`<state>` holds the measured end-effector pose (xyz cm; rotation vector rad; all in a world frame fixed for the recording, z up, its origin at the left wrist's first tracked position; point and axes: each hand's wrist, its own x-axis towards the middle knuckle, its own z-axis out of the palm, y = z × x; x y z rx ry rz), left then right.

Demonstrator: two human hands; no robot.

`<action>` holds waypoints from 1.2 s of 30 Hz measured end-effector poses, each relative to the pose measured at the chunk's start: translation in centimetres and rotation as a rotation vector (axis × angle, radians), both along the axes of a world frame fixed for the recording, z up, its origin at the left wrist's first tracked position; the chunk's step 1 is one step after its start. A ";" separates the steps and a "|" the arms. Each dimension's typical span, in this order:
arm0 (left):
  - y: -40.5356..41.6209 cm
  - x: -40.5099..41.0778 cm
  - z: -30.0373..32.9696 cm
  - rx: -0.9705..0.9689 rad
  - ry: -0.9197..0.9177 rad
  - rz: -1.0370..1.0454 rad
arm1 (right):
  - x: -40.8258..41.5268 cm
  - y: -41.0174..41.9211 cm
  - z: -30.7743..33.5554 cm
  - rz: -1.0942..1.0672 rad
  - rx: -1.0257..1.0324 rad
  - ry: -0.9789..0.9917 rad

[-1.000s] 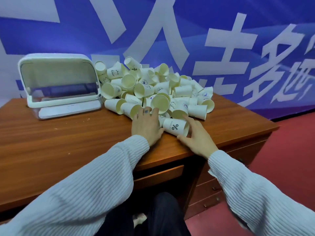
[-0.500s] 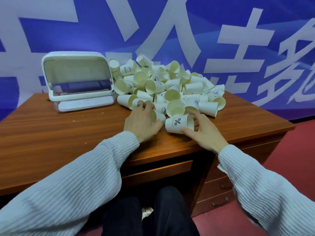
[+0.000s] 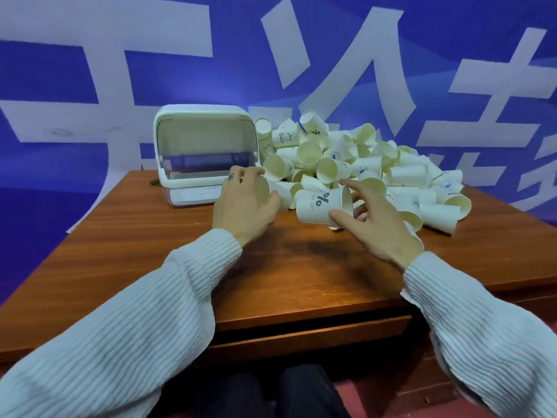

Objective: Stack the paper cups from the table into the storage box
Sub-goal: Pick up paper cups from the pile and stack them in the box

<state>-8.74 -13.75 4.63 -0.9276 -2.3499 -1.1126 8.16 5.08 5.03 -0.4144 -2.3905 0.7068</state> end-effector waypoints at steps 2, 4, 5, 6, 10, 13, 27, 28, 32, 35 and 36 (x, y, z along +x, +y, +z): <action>-1.3 -2.5 0.4 0.011 -0.008 0.023 | -3.0 -0.5 1.1 0.008 0.004 0.005; -2.4 -4.8 0.9 0.012 -0.010 0.059 | -6.3 -0.6 2.5 0.037 -0.004 0.021; -2.8 -5.9 1.2 0.019 -0.004 0.082 | -8.0 -0.5 3.2 0.048 -0.001 0.031; -3.2 -6.9 1.5 0.030 0.001 0.107 | -9.8 -0.4 3.8 0.053 0.002 0.038; -3.9 -10.5 2.2 0.089 -0.017 0.176 | -17.1 0.6 5.6 0.078 -0.012 0.050; -3.6 -12.7 2.0 0.107 0.000 0.216 | -22.6 1.4 5.8 0.104 0.023 0.009; 0.7 -19.3 1.4 0.042 0.043 0.320 | -33.9 2.8 2.1 0.360 0.524 -0.447; 1.2 -19.5 1.6 0.034 0.059 0.312 | -33.4 2.9 2.4 0.357 0.502 -0.418; 3.3 -20.8 2.2 -0.011 0.113 0.203 | -31.0 4.1 3.7 0.314 0.438 -0.310; 4.8 -22.3 2.7 -0.059 0.134 0.139 | -29.4 4.9 4.3 0.282 0.451 -0.313; 5.3 -22.7 2.8 -0.065 0.135 0.122 | -28.9 5.1 4.5 0.272 0.453 -0.317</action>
